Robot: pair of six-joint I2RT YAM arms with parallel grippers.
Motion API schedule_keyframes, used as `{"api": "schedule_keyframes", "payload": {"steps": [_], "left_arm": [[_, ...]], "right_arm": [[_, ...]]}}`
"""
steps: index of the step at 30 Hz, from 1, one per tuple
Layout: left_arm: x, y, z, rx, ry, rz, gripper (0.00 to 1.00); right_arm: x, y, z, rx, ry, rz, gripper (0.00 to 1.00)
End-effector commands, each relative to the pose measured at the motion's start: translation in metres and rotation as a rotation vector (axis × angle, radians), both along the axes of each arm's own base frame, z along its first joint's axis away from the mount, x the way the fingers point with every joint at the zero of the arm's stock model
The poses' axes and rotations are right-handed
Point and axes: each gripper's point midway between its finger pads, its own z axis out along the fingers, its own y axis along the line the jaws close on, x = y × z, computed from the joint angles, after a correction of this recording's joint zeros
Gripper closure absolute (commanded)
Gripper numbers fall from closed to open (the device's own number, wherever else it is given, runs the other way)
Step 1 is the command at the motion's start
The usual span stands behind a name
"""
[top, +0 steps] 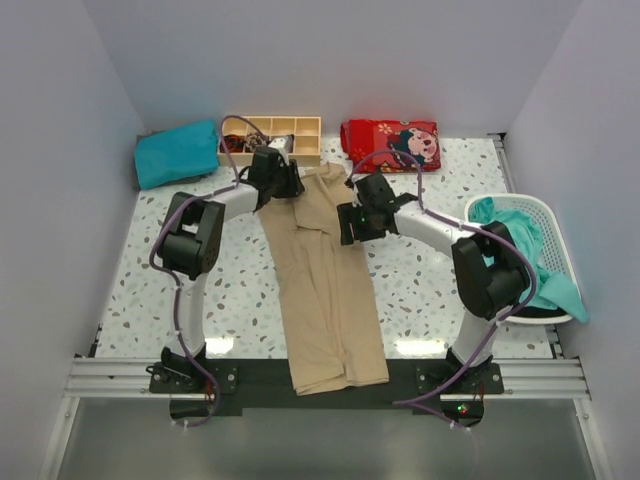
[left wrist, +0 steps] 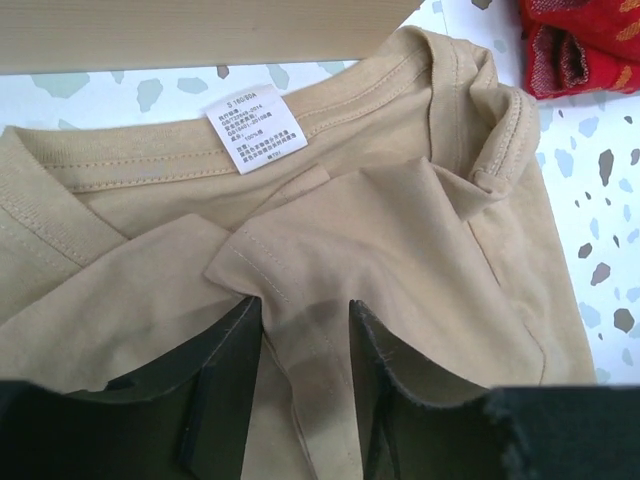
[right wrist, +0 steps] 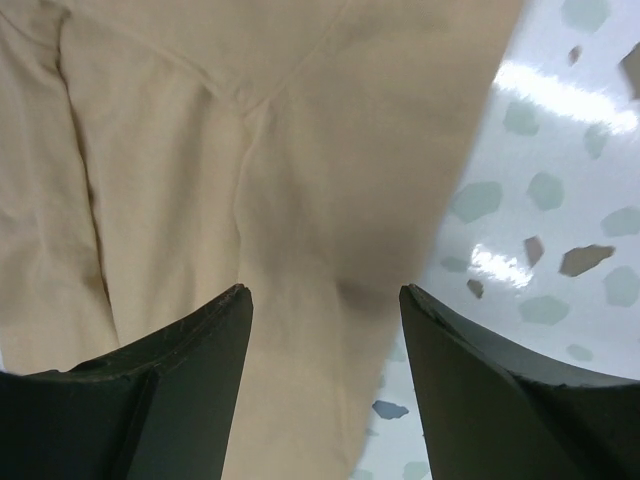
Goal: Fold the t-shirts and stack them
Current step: Grab the bottom of the folded rectangular tshirt with both arms
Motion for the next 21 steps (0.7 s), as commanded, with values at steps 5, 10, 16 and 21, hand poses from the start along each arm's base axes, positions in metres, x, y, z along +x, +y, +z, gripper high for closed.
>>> {"api": "schedule_keyframes", "payload": {"steps": [5,10,16,21], "left_arm": [[0.02,-0.005,0.008,-0.032,-0.025,-0.011,0.97],[0.02,-0.007,0.021,-0.045,-0.05,-0.025,1.0],[0.014,-0.004,0.065,-0.066,-0.111,-0.012,1.0],[-0.007,0.008,0.091,-0.063,-0.136,0.023,1.0]], "right_arm": [[-0.033,0.019,-0.001,0.055,0.032,0.069,0.36],[-0.055,0.02,-0.01,0.053,0.074,0.097,0.36],[-0.068,0.008,-0.029,0.004,0.109,0.05,0.37],[-0.063,0.003,-0.023,-0.01,0.074,0.019,0.37]]}}
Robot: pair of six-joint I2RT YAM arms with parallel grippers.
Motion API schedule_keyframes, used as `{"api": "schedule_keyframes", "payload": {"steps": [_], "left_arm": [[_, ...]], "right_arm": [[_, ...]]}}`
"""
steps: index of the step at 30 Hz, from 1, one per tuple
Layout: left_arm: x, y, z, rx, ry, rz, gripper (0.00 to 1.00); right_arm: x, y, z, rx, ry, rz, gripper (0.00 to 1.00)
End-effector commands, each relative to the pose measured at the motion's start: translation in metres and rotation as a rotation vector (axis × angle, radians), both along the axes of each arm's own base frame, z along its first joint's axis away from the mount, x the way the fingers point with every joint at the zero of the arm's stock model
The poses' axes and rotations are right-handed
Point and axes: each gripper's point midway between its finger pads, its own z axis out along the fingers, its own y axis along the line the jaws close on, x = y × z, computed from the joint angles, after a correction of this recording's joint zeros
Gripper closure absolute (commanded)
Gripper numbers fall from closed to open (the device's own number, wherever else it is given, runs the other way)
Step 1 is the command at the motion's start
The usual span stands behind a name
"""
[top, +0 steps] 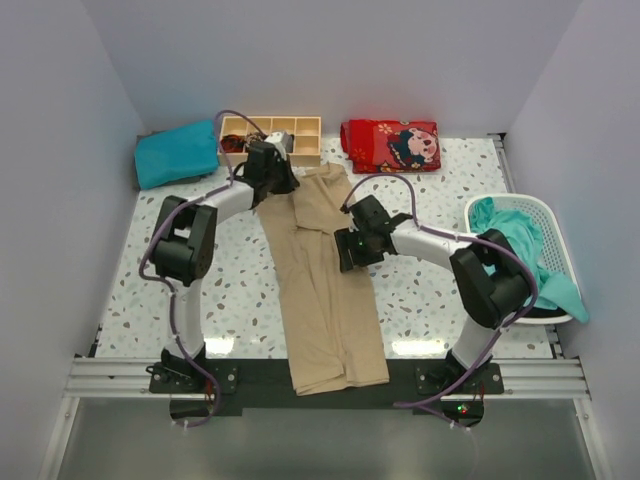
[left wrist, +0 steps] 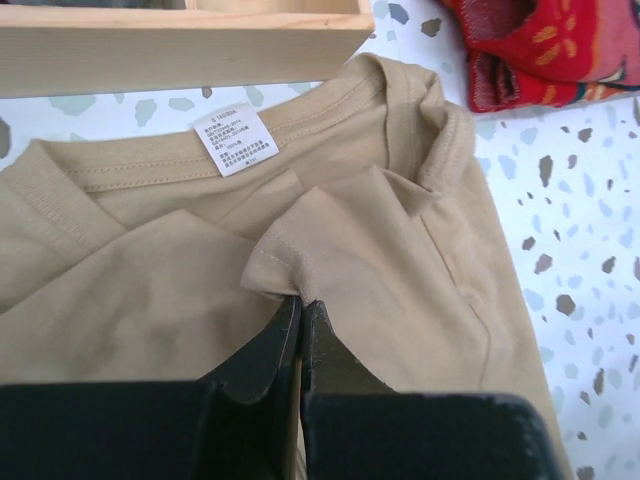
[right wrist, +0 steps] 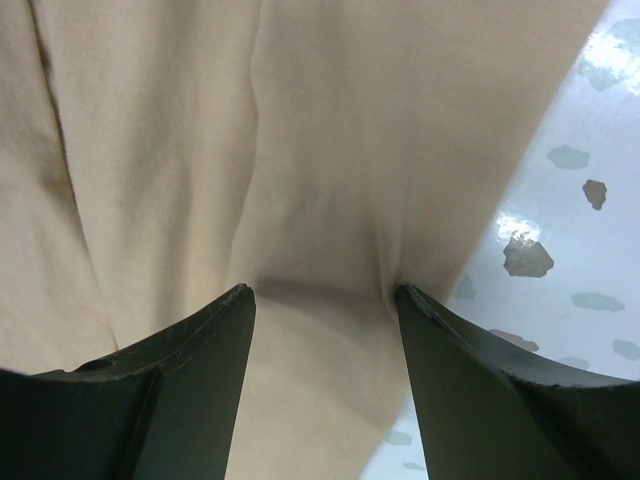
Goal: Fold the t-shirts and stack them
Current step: Grab the bottom of the folded rectangular tshirt with both arms
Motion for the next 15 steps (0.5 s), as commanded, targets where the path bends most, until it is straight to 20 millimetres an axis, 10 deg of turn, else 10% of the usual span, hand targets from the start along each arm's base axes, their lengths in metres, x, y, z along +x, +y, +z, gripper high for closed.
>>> {"api": "schedule_keyframes", "payload": {"steps": [1,7,15], "left_arm": [[-0.008,0.012,0.07,-0.041,-0.122,0.043,1.0],[-0.04,0.035,0.053,0.015,-0.031,0.123,1.0],[-0.069,0.055,-0.019,0.112,0.131,0.167,1.0]], "right_arm": [[0.007,-0.002,0.016,0.008,-0.061,-0.045,0.37],[0.01,-0.004,0.022,0.004,-0.082,-0.058,0.37],[0.009,-0.014,0.032,-0.014,-0.115,-0.085,0.36]]}}
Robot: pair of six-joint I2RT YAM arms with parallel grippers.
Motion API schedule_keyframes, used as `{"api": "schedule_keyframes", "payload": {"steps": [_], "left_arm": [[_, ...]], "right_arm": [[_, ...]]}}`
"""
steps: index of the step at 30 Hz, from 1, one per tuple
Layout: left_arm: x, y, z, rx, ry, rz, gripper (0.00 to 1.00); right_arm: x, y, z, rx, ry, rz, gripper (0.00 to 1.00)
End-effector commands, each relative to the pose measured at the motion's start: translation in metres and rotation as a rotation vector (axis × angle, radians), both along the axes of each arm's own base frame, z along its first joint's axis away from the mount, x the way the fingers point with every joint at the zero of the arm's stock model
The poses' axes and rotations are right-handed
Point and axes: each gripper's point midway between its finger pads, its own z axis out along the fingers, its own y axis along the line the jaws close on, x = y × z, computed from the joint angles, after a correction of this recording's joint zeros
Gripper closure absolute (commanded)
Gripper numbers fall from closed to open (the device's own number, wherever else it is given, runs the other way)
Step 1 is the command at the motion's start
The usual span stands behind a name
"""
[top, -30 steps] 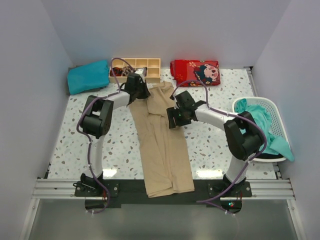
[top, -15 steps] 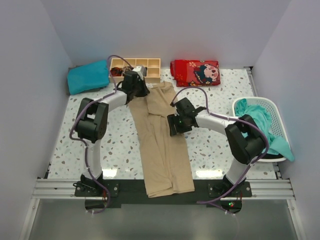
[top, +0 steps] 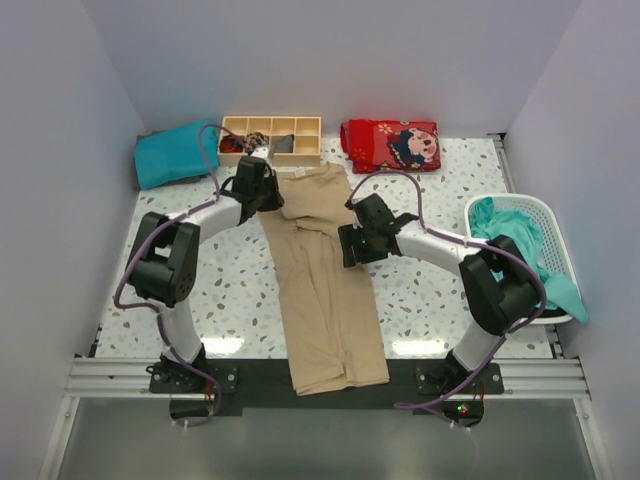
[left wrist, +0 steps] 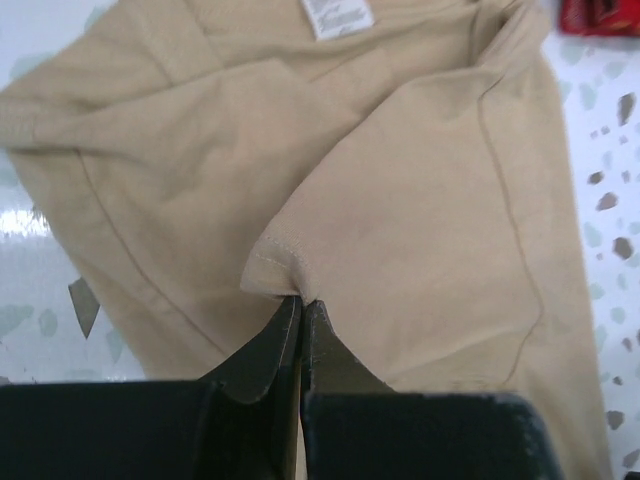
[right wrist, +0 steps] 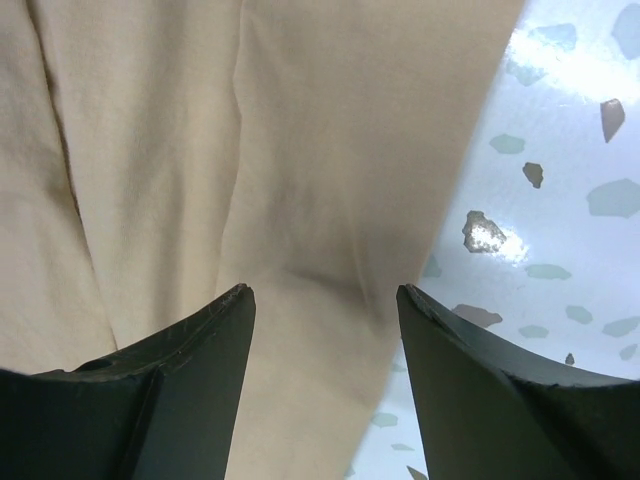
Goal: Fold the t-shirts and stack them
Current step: Grab the bottom of the folded rectangular tshirt with both arms
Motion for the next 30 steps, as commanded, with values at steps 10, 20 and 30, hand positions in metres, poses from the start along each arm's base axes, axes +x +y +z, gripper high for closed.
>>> {"api": "schedule_keyframes", "payload": {"steps": [10,20,30], "left_arm": [[-0.005,0.01,-0.029,0.007,0.033,0.045,0.0],[-0.038,-0.017,0.018,-0.092,-0.038,-0.063,0.0],[-0.085,-0.073,0.003,-0.161,0.006,-0.183,0.08]], "right_arm": [[0.004,-0.009,0.033,0.011,-0.102,-0.047,0.36],[0.007,-0.007,0.031,0.013,-0.102,-0.047,0.36],[0.008,-0.005,0.024,0.013,-0.087,-0.05,0.36]]}}
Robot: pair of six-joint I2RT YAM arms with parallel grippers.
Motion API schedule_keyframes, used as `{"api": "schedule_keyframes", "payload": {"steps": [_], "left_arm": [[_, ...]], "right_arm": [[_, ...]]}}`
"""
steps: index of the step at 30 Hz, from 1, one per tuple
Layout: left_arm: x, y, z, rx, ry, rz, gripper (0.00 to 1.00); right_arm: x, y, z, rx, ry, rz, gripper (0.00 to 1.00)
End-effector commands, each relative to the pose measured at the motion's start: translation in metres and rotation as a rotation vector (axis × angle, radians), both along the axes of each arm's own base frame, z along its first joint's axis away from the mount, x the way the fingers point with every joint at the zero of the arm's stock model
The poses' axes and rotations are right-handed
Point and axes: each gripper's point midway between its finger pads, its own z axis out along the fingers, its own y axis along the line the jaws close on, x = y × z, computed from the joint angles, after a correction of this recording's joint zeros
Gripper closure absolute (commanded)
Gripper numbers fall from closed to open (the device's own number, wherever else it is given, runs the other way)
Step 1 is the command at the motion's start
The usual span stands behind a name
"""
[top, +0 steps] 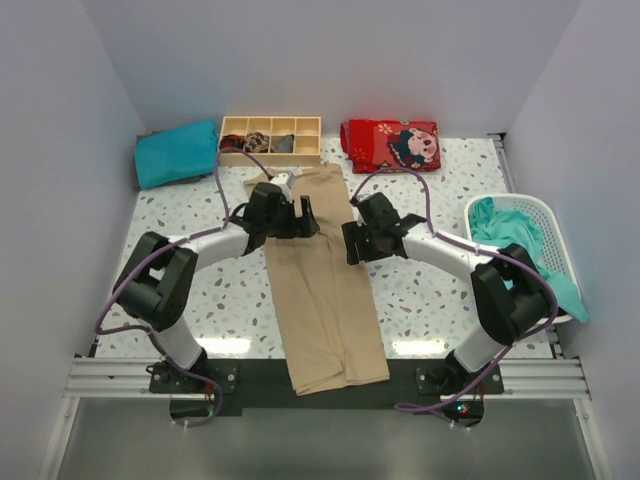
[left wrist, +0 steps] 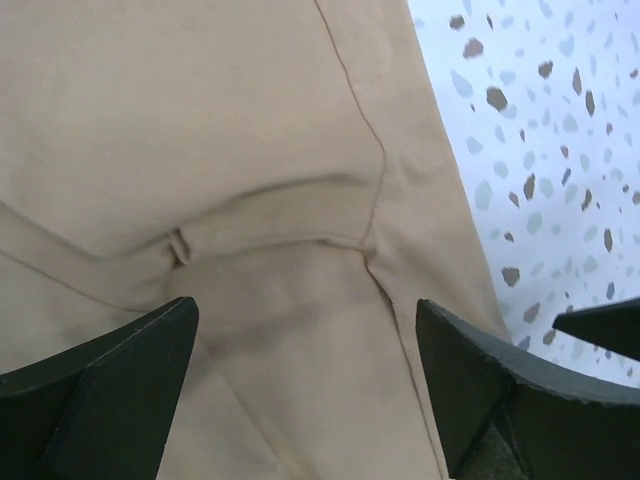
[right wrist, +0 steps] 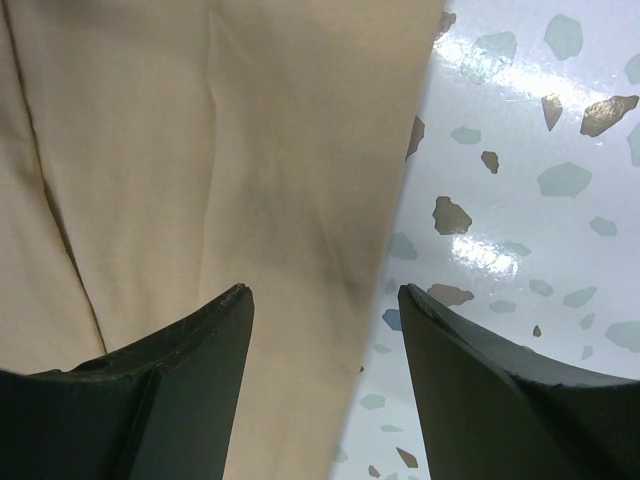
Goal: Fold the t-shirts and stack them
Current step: Grab the bottom of the folded rectangular tshirt with both arms
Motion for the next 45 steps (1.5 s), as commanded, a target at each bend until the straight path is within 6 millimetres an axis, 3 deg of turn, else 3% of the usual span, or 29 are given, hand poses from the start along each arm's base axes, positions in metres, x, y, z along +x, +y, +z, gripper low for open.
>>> {"api": "schedule_keyframes", "payload": {"steps": [1,10,17,32,39,42,43,45], "left_arm": [[-0.006,-0.022,0.005,-0.069,-0.018,-0.025,0.09],[0.005,-0.031,-0.007,-0.066,-0.018,-0.015,0.19],[0.016,-0.024,-0.014,-0.023,-0.026,0.033,0.38],[0.036,0.004,-0.023,0.1,-0.05,0.185,0.42],[0.044,-0.001,-0.036,0.121,-0.032,0.181,0.57],[0.044,-0.002,-0.04,0.121,-0.025,0.176,0.69],[0.044,-0.003,-0.041,0.12,-0.022,0.173,0.79],[0.044,-0.004,-0.038,0.115,-0.025,0.17,0.9]], "right_arm": [[0.007,0.005,0.005,0.02,-0.026,-0.016,0.36],[0.005,0.004,0.001,0.011,-0.015,-0.008,0.36],[0.005,0.002,-0.001,-0.004,-0.01,-0.001,0.36],[0.004,0.003,-0.009,-0.017,0.009,0.012,0.36],[0.004,0.003,-0.011,-0.02,0.014,0.014,0.36],[0.004,0.002,-0.011,-0.026,0.012,0.012,0.36],[0.005,0.002,-0.011,-0.028,0.013,0.012,0.36],[0.005,0.002,-0.011,-0.028,0.011,0.012,0.36]]}}
